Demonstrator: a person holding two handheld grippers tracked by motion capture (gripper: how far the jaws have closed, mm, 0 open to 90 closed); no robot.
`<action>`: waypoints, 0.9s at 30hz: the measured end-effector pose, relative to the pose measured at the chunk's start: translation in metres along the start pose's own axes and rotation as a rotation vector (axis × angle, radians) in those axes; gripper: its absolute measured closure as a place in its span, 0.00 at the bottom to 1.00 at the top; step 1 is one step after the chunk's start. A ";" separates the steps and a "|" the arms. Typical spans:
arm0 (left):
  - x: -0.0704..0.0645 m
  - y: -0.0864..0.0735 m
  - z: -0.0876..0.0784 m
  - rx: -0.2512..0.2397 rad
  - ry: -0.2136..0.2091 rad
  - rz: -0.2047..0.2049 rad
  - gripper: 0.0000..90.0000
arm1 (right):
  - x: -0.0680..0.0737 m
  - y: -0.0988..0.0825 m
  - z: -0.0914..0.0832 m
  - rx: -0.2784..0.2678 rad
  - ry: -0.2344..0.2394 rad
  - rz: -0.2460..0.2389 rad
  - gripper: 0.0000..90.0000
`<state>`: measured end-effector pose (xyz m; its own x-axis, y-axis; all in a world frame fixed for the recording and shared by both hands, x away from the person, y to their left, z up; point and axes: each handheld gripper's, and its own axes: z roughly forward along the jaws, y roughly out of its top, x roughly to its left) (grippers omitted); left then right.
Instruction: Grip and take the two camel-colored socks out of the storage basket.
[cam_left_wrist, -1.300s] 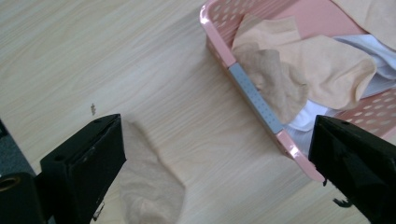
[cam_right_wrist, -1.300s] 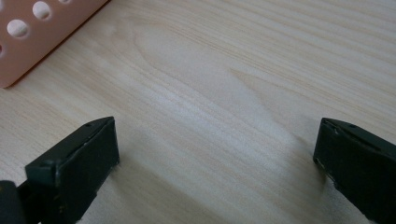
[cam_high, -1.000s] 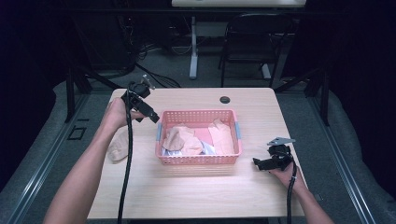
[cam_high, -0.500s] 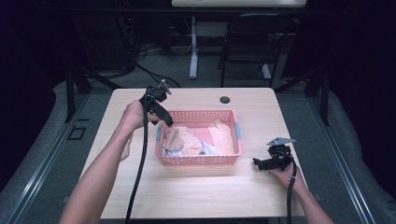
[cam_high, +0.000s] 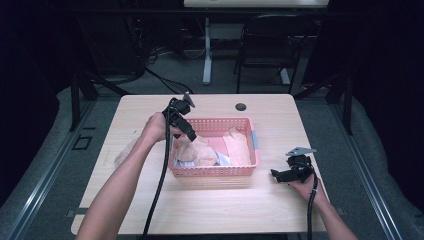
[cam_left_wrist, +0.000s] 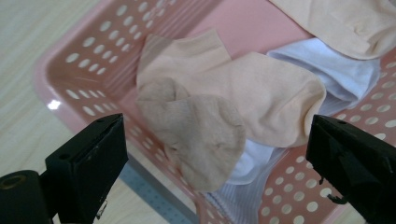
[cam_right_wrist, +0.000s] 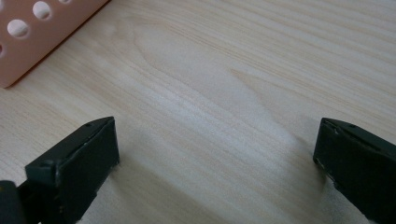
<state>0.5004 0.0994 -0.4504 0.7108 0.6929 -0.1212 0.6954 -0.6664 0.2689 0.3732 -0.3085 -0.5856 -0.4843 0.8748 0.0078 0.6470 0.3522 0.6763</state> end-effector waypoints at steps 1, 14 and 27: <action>0.000 0.000 0.000 0.000 0.000 0.000 0.07 | 0.000 0.000 0.000 0.000 0.000 0.000 0.00; 0.005 -0.003 0.030 0.018 0.017 0.003 0.15 | 0.000 0.000 0.000 0.000 0.001 0.000 0.00; 0.008 -0.010 0.051 0.037 0.068 0.012 0.36 | 0.000 0.000 0.000 -0.001 0.001 -0.001 0.00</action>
<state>0.5040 0.0975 -0.5030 0.7109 0.7013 -0.0526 0.6915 -0.6835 0.2338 0.3732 -0.3086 -0.5857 -0.4852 0.8744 0.0078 0.6462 0.3525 0.6768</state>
